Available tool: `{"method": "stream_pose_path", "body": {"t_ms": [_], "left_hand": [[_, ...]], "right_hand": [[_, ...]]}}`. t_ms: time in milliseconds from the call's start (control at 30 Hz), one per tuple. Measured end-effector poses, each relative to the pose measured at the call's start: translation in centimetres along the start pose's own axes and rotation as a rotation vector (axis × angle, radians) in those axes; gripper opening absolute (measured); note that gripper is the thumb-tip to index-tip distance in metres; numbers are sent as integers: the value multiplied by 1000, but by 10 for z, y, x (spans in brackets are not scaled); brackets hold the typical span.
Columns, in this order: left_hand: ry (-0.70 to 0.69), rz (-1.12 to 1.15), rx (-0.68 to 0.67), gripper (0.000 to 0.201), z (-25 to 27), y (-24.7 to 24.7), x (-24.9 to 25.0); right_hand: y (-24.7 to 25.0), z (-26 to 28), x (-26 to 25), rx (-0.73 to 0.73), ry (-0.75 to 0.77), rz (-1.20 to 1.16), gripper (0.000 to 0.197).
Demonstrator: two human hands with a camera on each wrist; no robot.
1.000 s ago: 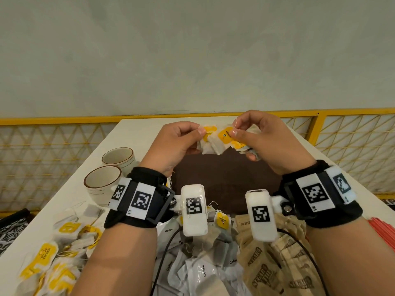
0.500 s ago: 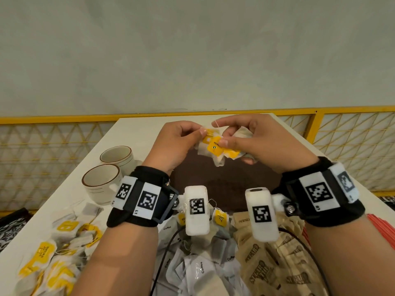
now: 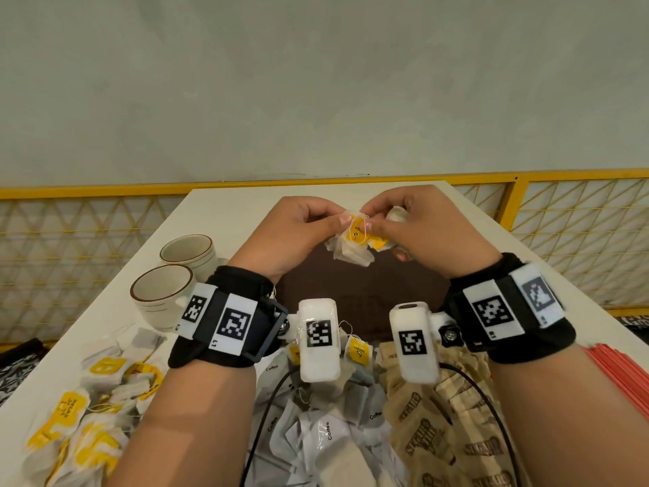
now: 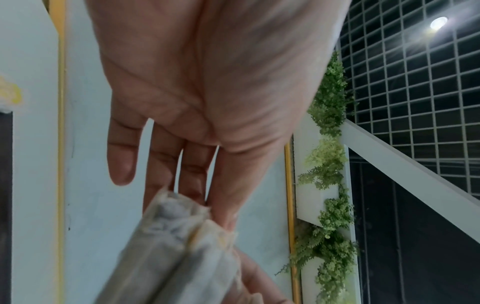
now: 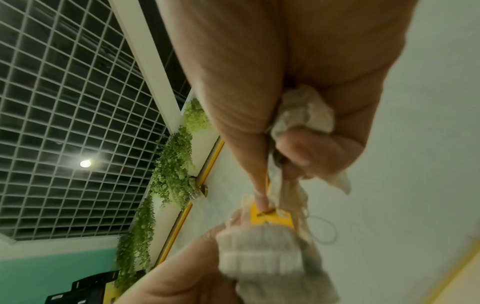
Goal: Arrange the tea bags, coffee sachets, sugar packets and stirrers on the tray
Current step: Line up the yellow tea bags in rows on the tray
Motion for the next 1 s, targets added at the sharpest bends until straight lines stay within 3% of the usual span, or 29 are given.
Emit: {"method": "stream_pose_path", "body": {"t_ms": [200,433,567,733,900,1000], "left_hand": [[-43,-96,-169,14,1,-9,3],[67,-105,77,20,-3,-5,-4],[90,-16,57,21,-3,-5,-7],[85,29,69,11,-3,-6,-6],[100,-67,83,14,-1,3,-8],[98,-150,51,15,2,9,-8]], "right_hand": [[-1,-4,9,33,-24,-177,2],[-4,-9,14,12,10,-414,12],[-9,-9,10,-55,59,-552,17],[-16,-11,10,-56,48,-480,17],[-13,-11,19,-56,-37,-438,14],[-5,-7,17,-20,-3,-310,16]]}}
Point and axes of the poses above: each hand's wrist, its own z-axis away from the middle knuckle, its own y-axis out of the back of the hand, x = y × z, the point moved 4 cm from there along -z, towards the middle knuckle, and after that the axes turned 14 degrees about -x, right-handed, at the moved point
